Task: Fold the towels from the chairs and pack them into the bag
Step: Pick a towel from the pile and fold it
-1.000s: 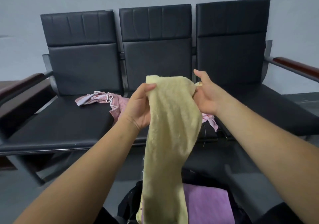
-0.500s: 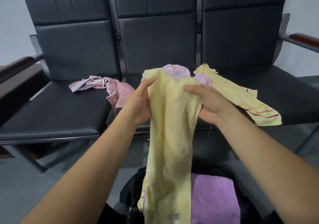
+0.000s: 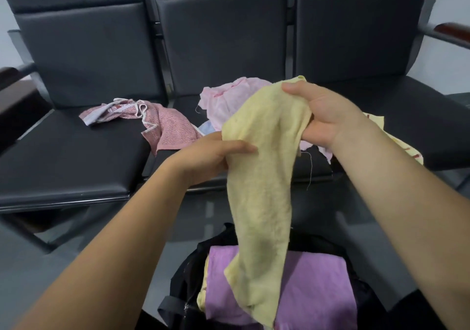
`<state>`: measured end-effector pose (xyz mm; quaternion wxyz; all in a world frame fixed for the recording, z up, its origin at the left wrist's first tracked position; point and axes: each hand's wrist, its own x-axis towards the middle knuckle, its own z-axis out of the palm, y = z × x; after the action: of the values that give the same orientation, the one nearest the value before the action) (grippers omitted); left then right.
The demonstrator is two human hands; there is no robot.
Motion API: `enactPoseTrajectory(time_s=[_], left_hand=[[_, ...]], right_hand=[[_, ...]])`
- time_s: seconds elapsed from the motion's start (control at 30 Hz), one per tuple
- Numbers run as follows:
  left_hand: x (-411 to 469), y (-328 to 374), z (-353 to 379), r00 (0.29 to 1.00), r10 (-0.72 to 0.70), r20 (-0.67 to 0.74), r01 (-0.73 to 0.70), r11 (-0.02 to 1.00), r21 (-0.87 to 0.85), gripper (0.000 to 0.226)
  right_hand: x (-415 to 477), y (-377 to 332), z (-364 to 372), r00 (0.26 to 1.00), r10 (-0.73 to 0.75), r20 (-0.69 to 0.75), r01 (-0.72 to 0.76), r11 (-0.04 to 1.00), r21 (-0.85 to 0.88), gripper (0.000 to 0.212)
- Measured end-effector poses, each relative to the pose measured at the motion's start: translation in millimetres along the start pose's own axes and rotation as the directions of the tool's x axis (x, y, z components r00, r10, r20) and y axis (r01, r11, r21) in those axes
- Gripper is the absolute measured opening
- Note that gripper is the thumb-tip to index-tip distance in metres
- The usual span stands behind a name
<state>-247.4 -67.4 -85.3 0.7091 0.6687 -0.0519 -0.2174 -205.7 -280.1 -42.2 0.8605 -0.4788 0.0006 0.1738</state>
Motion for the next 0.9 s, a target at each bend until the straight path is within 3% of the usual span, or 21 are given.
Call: enactPoseTrajectory(time_s=[0.1,0.17,0.3,0.4,0.5,0.6,0.77,0.9], left_hand=[[2,3,6,1.0,0.002,-0.028,-0.007,0.981,-0.193,0.034],[5,8,7,0.998,0.036,-0.052,-0.052,0.934,-0.354,0.043],[6,18,5,0.988,0.153,-0.037,-0.152,0.86,-0.487,0.05],[2,20,-1,0.977,0.207,-0.056,-0.212,0.892,-0.399,0.052],[-1,18,-13,0.973,0.225,-0.05,-0.229,0.967,-0.111,0.05],[-8,18,-24,0.982,0.16,-0.099,-0.142,0.976,0.166,0.049],[-19,23,-32,0.976,0.129,-0.176,-0.114,0.989,0.095,0.034],[-20,26,-23,0.971,0.139,-0.194,-0.169,0.975,-0.147,0.043]], right_hand=[[6,11,-5,0.999,0.019,-0.038,-0.017,0.998,0.068,0.046],[7,18,-7,0.996,0.061,0.063,-0.065,0.995,0.076,0.052],[2,27,-11,0.963,0.145,0.225,-0.123,0.986,-0.109,0.035],[-1,29,-11,0.971,0.072,0.228,-0.029,0.982,-0.185,0.015],[-2,25,-10,0.972,-0.047,0.229,0.103,0.965,-0.239,0.031],[-4,22,-10,0.976,-0.154,0.154,0.191,0.947,-0.26,0.025],[-9,15,-9,0.961,-0.263,0.08,0.274,0.897,-0.345,0.008],[-13,11,-5,0.972,-0.205,0.114,0.217,0.971,-0.1,0.012]])
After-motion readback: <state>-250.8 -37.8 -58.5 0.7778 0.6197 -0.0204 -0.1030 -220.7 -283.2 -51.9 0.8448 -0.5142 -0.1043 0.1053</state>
